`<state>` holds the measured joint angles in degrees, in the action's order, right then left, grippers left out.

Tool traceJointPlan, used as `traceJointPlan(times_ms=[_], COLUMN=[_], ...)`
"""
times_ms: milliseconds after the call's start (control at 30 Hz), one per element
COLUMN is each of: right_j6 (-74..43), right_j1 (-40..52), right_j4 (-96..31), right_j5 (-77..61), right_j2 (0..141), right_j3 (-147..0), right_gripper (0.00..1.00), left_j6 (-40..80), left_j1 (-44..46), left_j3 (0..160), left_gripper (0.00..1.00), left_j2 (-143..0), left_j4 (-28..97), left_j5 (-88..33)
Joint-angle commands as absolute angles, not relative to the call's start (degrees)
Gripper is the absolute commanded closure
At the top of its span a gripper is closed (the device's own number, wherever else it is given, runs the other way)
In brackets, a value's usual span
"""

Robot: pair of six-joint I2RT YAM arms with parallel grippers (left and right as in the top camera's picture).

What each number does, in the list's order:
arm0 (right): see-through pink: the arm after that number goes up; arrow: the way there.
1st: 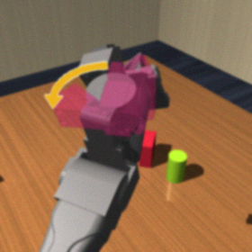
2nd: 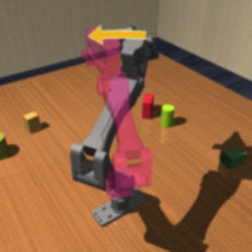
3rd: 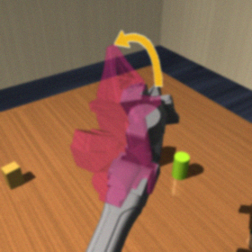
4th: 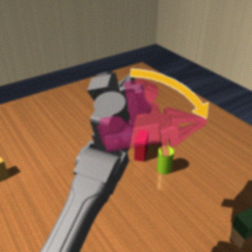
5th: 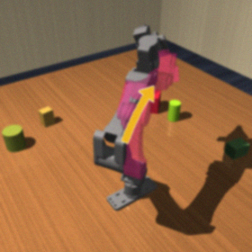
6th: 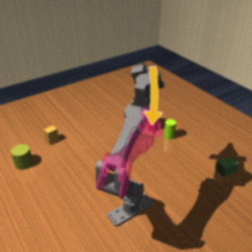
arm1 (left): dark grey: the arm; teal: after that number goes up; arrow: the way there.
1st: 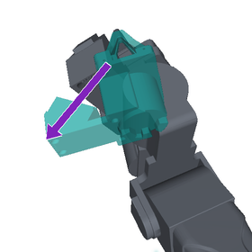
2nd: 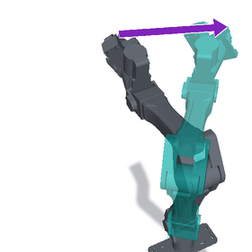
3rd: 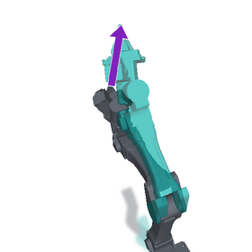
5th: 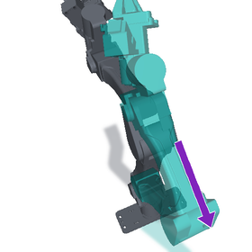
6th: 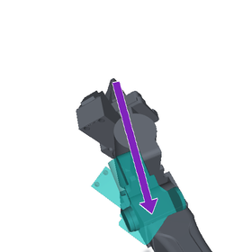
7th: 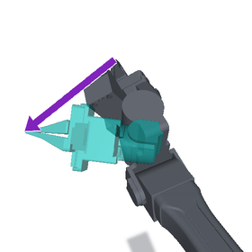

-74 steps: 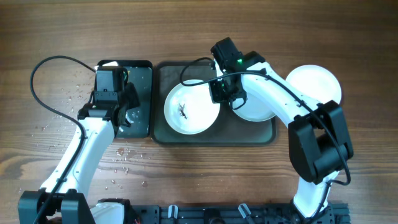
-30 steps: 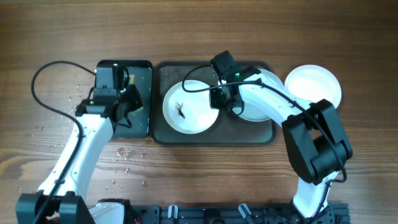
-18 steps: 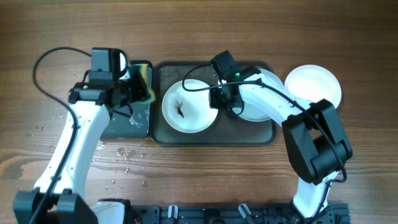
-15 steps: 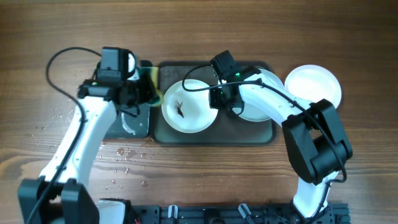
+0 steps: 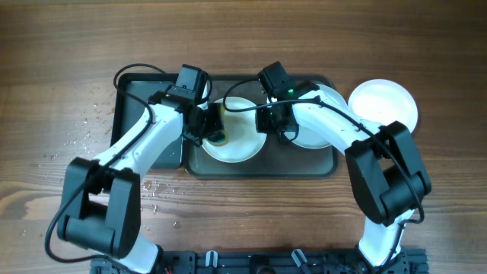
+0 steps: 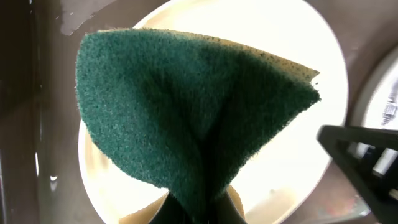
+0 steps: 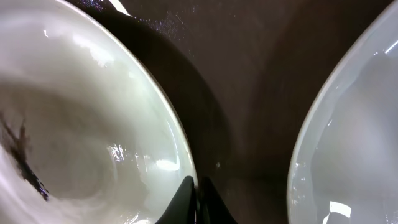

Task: Clean dirty plates on tray and stack at the side
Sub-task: 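Scrub the stained plate with the sponge in the left gripper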

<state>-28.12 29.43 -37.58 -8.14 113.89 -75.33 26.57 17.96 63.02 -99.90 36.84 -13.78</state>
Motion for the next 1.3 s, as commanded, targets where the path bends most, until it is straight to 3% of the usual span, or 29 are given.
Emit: traceJointPlan(times_ms=[0, 400, 567, 1033, 1267], right_j6=[-28.5, -28.5, -28.5, -25.5, -25.5], right_j1=[29.3, 29.3, 29.3, 29.3, 29.3], right_j4=[-37.3, -37.3, -37.3, -36.6, -36.6], right_j5=[-9.0, -9.1, -9.1, -12.6, -12.5], right_j2=[114.2, 114.2, 114.2, 114.2, 114.2], right_j3=[-74.5, -74.5, -74.5, -74.5, -74.5], right_gripper=[0.96, 0.96, 0.96, 0.96, 0.96], left_j6=[27.5, 29.3, 28.5, 20.7, 19.7], left_j1=[18.3, 23.0, 23.7, 23.2, 18.7], left_j3=[64.1, 63.6, 63.6, 63.8, 65.8], left_gripper=[0.96, 0.96, 0.96, 0.96, 0.96], left_j2=[-102.2, -111.7, -114.8, -114.7, -105.9], left_j4=[36.0, 32.0, 30.8, 27.3, 27.6], left_j5=[-9.5, -9.6, -17.1, -38.8, -39.0])
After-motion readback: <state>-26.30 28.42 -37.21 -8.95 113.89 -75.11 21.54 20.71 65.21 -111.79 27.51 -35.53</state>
